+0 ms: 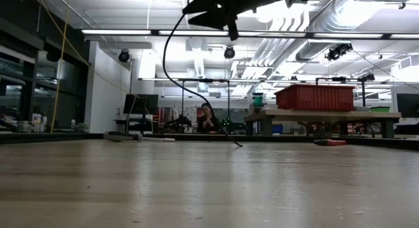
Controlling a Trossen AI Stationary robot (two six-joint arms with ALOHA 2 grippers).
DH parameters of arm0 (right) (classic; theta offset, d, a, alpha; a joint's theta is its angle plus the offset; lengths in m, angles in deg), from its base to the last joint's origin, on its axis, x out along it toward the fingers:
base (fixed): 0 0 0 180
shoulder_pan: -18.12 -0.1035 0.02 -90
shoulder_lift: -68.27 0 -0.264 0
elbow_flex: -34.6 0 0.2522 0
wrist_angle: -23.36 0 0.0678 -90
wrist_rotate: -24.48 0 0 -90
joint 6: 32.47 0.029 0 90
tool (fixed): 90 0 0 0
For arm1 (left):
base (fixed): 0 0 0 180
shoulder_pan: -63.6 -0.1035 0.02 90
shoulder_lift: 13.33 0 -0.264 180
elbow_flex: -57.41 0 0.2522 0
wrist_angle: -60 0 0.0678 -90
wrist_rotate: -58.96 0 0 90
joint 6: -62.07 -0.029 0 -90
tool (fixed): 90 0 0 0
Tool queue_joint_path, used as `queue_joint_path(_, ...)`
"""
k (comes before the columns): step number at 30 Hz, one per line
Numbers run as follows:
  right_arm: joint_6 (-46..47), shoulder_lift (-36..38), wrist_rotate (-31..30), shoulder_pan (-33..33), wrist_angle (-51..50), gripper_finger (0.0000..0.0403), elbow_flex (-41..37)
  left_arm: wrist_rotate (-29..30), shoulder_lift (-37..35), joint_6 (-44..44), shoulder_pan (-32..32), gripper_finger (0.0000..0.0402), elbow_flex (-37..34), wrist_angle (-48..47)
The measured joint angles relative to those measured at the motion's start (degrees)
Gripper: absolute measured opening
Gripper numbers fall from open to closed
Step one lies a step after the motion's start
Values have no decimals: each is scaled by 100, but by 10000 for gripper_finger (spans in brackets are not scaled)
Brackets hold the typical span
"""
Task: Coil cords
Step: Coil the black wire on the black spool
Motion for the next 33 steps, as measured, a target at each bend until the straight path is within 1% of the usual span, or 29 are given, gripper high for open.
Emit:
queue_joint_path(3, 34, -124, -131, -1, 239, 130, 0, 7, 0, -2, 0, 0, 0, 0)
queue_joint_path(8, 143, -297, -140, 100, 604, 130, 0, 18, 0, -2, 0, 0, 1, 2)
queue_joint_path(12, 280, -351, 71, 167, 645, 126, 0, 20, 0, -6, 0, 0, 2, 2)
queue_joint_path(14, 196, -351, 93, 157, 657, 106, 0, 20, 0, -7, -1, 0, 2, 7)
queue_joint_path(15, 173, -350, 104, 147, 657, 87, 0, 20, 0, -7, -2, 0, 0, 19)
queue_joint_path(17, 239, -349, 110, 125, 657, 33, 0, 28, 0, -19, -3, 0, 2, 73)
queue_joint_path(18, 314, -347, 112, 122, 657, 18, 0, 54, 0, -48, -2, 0, 2, 86)
queue_joint_path(21, 563, -330, 113, 73, 657, 7, 0, 94, 0, -111, -4, 0, 0, 90)
queue_joint_path(24, 595, -199, 112, -26, 420, 3, 0, 92, 0, -80, -21, 0, 1, 87)
queue_joint_path(27, 575, 107, 128, -131, -69, 2, 0, 94, 0, -3, -108, 0, 2, 56)
queue_joint_path(33, 352, 774, 164, -354, -848, 1, 0, 104, 0, 133, -313, 0, 2, -388)
